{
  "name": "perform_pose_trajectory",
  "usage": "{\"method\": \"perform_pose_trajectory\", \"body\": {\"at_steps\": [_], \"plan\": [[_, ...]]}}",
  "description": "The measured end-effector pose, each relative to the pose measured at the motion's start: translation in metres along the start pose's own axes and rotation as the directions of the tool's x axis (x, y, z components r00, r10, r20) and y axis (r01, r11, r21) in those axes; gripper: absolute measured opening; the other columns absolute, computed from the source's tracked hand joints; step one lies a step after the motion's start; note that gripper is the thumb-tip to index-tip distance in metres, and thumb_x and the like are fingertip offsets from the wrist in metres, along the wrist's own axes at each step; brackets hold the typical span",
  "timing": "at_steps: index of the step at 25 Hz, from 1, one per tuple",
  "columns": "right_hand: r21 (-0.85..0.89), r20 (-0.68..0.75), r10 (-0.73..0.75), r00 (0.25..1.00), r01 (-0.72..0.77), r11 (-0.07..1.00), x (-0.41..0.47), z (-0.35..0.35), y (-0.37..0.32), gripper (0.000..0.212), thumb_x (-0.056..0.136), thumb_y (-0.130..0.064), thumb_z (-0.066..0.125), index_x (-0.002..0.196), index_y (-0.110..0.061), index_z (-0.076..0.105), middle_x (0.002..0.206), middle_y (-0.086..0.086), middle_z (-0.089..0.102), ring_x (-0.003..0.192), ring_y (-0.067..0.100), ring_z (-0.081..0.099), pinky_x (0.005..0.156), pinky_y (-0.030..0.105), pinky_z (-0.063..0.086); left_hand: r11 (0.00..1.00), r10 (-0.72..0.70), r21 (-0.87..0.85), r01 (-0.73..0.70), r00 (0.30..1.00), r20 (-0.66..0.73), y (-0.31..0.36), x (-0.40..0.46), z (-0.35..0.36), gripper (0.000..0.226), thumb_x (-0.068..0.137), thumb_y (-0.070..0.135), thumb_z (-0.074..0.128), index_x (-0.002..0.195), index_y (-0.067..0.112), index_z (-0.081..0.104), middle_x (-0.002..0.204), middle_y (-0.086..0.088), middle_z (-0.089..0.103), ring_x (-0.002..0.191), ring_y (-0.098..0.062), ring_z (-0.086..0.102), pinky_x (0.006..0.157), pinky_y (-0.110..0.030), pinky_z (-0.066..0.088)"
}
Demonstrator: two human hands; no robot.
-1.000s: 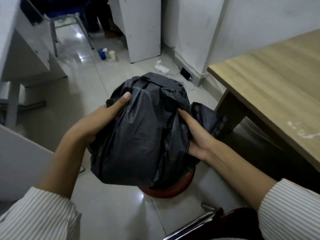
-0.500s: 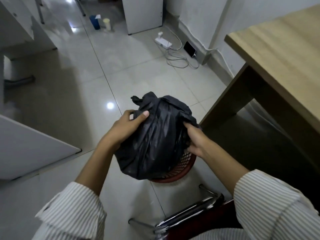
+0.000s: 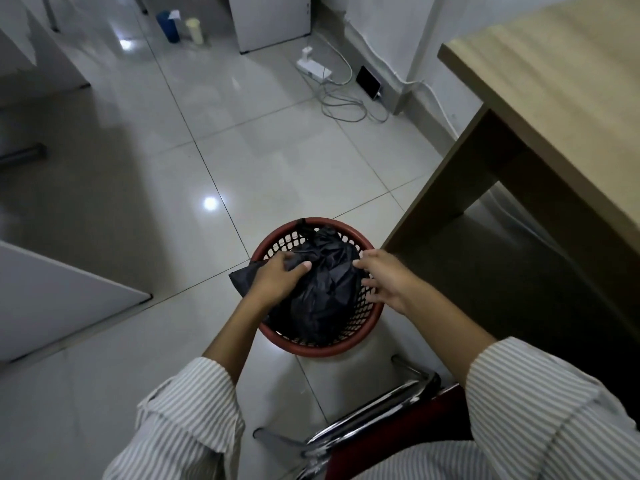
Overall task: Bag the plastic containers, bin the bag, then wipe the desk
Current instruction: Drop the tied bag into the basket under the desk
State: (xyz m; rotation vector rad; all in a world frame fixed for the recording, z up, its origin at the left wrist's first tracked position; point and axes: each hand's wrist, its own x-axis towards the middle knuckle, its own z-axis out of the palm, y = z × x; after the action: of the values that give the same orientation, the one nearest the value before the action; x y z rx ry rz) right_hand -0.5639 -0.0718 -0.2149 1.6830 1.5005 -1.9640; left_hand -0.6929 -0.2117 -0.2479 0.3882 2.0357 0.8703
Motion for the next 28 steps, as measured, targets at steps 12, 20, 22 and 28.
{"method": "perform_pose_trajectory", "body": {"at_steps": [12,20,22,28], "plan": [[0.027,-0.075,-0.382,0.921,0.385,0.923,-0.048,-0.03,-0.063,0.037,0.092,-0.02,0.055,0.128,-0.023,0.051,0.124,0.003,0.057,0.11,0.017,0.057,0.092,0.04,0.051,0.933,0.342,-0.043,-0.358,0.917,-0.203,0.117,-0.022,0.005,0.049,0.092,0.037,0.055,0.138,0.021,0.048,0.137,0.0,0.055,0.113,-0.013,0.054,0.096,-0.029,0.043],[0.065,-0.137,-0.657,0.741,0.669,0.741,-0.134,-0.096,-0.118,0.038,0.093,-0.021,0.057,0.129,-0.023,0.049,0.114,0.002,0.063,0.105,0.018,0.063,0.089,0.037,0.05,0.702,0.698,-0.029,-0.711,0.696,-0.168,0.234,-0.084,0.023,0.039,0.095,0.033,0.053,0.133,0.024,0.052,0.124,0.008,0.061,0.111,-0.004,0.056,0.083,-0.014,0.042],[0.085,-0.2,-0.684,0.701,0.708,0.701,-0.153,-0.122,-0.119,0.037,0.093,-0.02,0.057,0.129,-0.023,0.05,0.106,-0.001,0.064,0.102,0.018,0.065,0.089,0.037,0.051,0.644,0.756,-0.023,-0.765,0.641,-0.129,0.258,-0.097,0.035,0.036,0.095,0.032,0.053,0.13,0.023,0.054,0.12,0.009,0.061,0.11,-0.004,0.057,0.083,-0.012,0.043],[0.027,-0.401,-0.695,0.596,0.767,0.641,-0.191,-0.215,-0.102,0.035,0.094,-0.02,0.056,0.128,-0.022,0.051,0.108,-0.002,0.065,0.102,0.017,0.066,0.088,0.039,0.054,0.525,0.851,-0.042,-0.85,0.525,0.001,0.33,-0.122,0.098,0.03,0.092,0.033,0.058,0.12,0.022,0.062,0.114,0.01,0.065,0.102,-0.004,0.062,0.087,-0.021,0.048]]}}
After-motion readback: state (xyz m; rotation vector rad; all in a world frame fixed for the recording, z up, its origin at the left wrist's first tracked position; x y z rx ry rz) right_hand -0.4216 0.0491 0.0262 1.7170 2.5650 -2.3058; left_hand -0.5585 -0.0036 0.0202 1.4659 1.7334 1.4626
